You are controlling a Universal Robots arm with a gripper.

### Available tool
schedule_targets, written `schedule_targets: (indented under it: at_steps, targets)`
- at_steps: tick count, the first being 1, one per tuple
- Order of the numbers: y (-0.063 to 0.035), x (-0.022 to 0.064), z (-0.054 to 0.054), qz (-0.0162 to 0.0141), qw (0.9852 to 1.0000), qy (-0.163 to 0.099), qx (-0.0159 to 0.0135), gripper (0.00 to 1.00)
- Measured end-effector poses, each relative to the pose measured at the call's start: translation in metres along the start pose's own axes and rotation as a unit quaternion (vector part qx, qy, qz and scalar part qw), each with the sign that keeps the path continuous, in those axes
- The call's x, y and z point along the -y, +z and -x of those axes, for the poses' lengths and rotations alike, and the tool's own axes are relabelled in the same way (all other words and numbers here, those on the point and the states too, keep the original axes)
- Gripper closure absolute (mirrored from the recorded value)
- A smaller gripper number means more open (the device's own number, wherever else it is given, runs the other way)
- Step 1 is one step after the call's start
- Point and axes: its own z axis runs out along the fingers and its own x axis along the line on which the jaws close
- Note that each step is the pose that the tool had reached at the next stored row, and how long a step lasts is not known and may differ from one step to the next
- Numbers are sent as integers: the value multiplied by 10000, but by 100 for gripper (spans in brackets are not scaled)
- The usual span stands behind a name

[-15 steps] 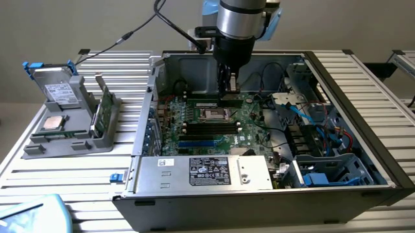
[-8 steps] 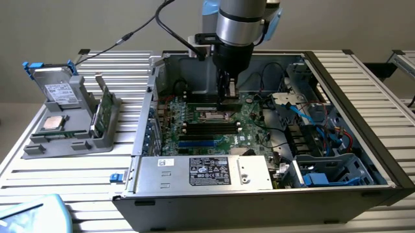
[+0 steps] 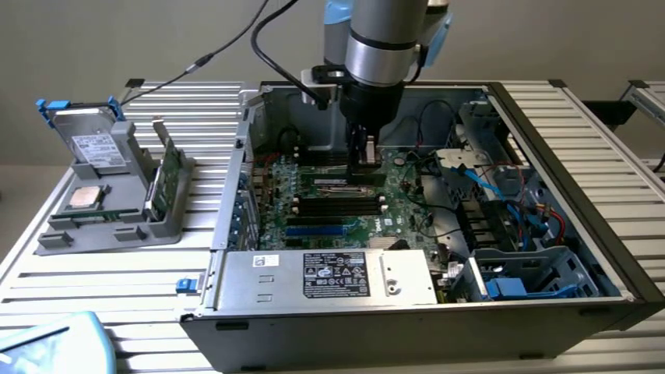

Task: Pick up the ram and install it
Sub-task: 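Pick up the ram and move it above insertion slot, then insert the ram into the slot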

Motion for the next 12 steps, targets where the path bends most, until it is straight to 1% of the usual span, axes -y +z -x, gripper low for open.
schedule_targets:
  at_steps: [4, 5, 12]
  targets:
    - [73, 3, 0, 0, 10000, 3, 0, 87]
    - [84, 3, 1, 0, 10000, 3, -4, 87]
    - [84, 3, 1, 1, 10000, 4, -5, 87]
